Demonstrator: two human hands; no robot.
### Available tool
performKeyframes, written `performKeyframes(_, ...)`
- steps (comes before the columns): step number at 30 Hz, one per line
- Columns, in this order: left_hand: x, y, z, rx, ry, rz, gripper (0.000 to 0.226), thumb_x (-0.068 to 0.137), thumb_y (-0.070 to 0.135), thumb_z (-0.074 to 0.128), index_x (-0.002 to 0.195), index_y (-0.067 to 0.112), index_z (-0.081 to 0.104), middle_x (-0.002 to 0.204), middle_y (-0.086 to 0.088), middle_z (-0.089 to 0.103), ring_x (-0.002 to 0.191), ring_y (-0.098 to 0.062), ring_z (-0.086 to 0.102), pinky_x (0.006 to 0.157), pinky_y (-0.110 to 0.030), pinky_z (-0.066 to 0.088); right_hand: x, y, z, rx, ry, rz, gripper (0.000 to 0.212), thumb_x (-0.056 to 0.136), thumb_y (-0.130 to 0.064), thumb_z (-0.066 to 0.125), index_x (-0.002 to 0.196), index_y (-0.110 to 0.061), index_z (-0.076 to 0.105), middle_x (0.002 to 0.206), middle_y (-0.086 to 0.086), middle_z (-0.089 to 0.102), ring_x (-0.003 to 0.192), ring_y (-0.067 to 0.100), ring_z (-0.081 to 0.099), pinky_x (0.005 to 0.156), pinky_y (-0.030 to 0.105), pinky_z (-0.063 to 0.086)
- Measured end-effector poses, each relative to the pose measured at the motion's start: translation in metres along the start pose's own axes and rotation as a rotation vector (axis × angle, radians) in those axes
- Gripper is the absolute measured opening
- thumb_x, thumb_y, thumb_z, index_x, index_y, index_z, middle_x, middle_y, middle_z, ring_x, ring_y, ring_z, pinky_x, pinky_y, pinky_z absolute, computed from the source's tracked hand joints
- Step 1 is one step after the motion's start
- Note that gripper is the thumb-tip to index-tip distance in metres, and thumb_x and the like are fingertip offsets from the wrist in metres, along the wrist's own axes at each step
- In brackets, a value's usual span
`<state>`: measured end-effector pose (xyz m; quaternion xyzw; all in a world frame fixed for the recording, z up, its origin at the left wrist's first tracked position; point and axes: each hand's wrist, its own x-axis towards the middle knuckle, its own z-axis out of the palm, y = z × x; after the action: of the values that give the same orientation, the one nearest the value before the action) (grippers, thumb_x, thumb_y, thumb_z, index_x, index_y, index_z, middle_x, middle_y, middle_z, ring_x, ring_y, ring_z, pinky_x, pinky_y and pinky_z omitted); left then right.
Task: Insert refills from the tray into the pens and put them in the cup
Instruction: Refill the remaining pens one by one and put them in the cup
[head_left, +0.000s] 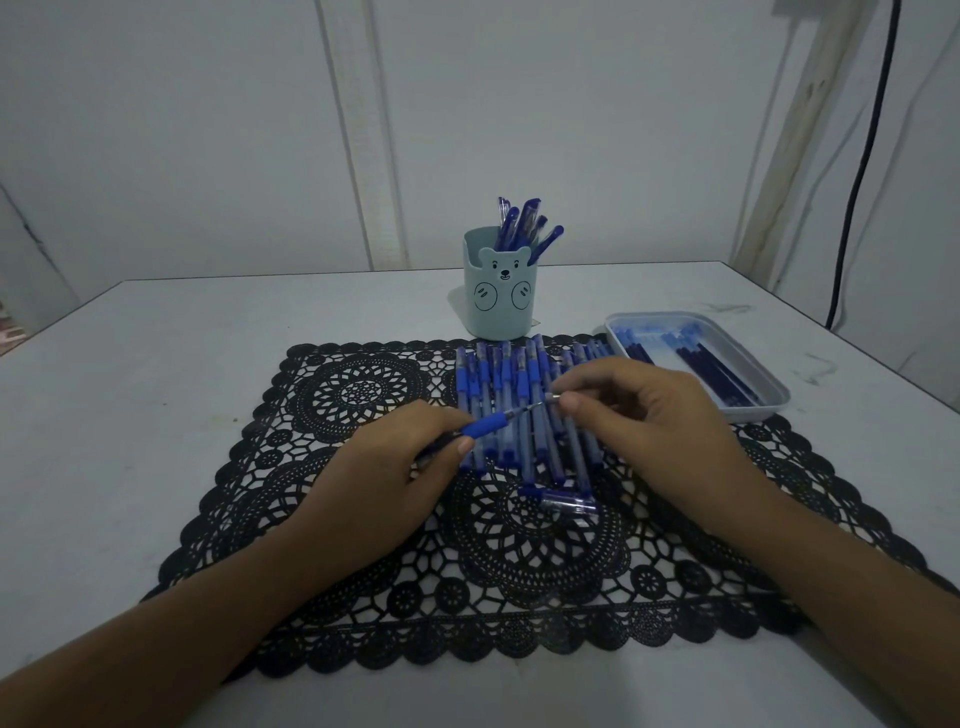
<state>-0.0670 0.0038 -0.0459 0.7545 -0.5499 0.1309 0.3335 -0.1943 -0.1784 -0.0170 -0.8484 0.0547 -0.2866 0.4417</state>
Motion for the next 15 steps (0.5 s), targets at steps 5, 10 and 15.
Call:
performKeyframes(5, 0.0002, 0.0000, 0.0000, 0.002, -0.001, 0.006, 0.032, 0.089, 0.035, 0.041, 0.105, 0.017, 0.062, 0.082, 0.012, 0.059, 0.075, -0.002, 0.053, 0.068, -0.016, 0.043, -0.0012, 0.0017, 0.0042, -0.008, -0.012, 0.000, 0.012, 0.082, -0.017, 0.065, 0.086, -0.028, 0.068, 0.073, -0.011, 0.066, 0.069, 0.000, 0.058, 0.063, 0.011, 0.047)
performKeyframes(10, -0.0001, 0.0010, -0.0003, 0.007, -0.008, 0.018, 0.030, 0.090, 0.034, 0.042, 0.105, 0.017, 0.062, 0.080, 0.013, 0.057, 0.074, -0.001, 0.051, 0.068, -0.014, 0.042, -0.0016, 0.0010, 0.0043, -0.021, -0.049, -0.007, 0.013, 0.082, -0.017, 0.065, 0.087, -0.029, 0.068, 0.075, -0.017, 0.065, 0.067, -0.002, 0.057, 0.062, 0.010, 0.045)
performKeyframes(15, 0.0001, 0.0024, -0.0016, 0.005, -0.029, 0.050, 0.026, 0.089, 0.032, 0.044, 0.103, 0.018, 0.061, 0.078, 0.017, 0.053, 0.073, 0.004, 0.049, 0.067, -0.007, 0.038, -0.0017, 0.0003, 0.0031, 0.013, -0.091, -0.031, 0.020, 0.082, -0.006, 0.064, 0.085, -0.026, 0.066, 0.070, -0.009, 0.060, 0.063, -0.003, 0.053, 0.060, 0.010, 0.044)
